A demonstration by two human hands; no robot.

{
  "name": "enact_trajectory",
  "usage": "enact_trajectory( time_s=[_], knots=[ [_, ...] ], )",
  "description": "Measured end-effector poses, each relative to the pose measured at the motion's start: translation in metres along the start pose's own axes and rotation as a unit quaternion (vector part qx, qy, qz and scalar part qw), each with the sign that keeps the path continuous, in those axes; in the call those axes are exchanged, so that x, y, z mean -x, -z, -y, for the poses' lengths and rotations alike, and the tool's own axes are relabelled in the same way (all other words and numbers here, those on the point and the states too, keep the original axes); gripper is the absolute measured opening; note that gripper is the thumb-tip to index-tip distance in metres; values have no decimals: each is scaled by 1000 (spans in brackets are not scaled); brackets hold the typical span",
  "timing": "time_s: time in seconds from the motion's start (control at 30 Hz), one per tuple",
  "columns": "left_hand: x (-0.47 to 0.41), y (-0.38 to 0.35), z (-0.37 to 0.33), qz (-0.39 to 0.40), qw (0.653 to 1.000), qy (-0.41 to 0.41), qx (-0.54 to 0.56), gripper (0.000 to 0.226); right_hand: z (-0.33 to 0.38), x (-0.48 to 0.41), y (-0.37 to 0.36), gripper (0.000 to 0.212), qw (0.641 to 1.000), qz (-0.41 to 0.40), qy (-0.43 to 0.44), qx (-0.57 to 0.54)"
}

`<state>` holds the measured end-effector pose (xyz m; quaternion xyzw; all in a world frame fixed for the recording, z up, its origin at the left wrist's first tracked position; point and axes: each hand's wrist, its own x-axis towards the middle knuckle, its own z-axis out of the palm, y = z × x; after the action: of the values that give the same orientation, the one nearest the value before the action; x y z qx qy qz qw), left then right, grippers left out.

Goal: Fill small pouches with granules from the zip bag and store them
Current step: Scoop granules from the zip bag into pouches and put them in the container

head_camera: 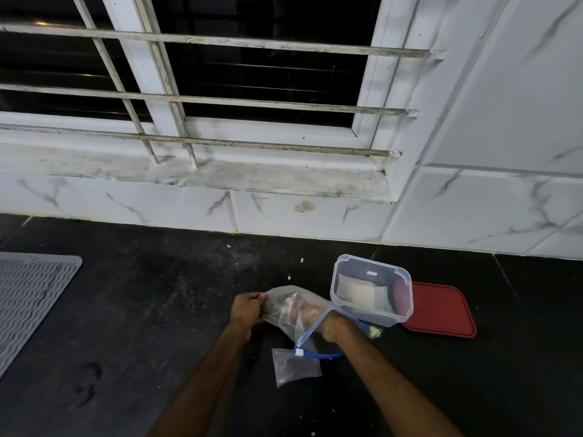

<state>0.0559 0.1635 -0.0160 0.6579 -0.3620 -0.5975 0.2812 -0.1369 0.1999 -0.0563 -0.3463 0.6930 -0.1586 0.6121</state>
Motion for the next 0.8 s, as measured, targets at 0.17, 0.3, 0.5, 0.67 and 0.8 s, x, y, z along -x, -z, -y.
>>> enact_trajectory(
  time_s=[0.17,0.3,0.5,0.67,0.8],
  knots=[
    [-4,5,4,-15,999,32,11,18,57,79,-11,38,999,14,-35,-5],
    [-8,10,8,-31,998,54,21,15,58,85,-5,15,995,0,30,-93],
    [-8,9,0,-52,996,57,33,16,62,94,1,25,992,33,70,-100],
    [-3,7,-7,-25,997,68,33,14,64,103,-1,26,998,-35,56,5],
    [1,0,-8,6,996,81,30,18,51,88,-6,22,976,-119,91,160]
  ],
)
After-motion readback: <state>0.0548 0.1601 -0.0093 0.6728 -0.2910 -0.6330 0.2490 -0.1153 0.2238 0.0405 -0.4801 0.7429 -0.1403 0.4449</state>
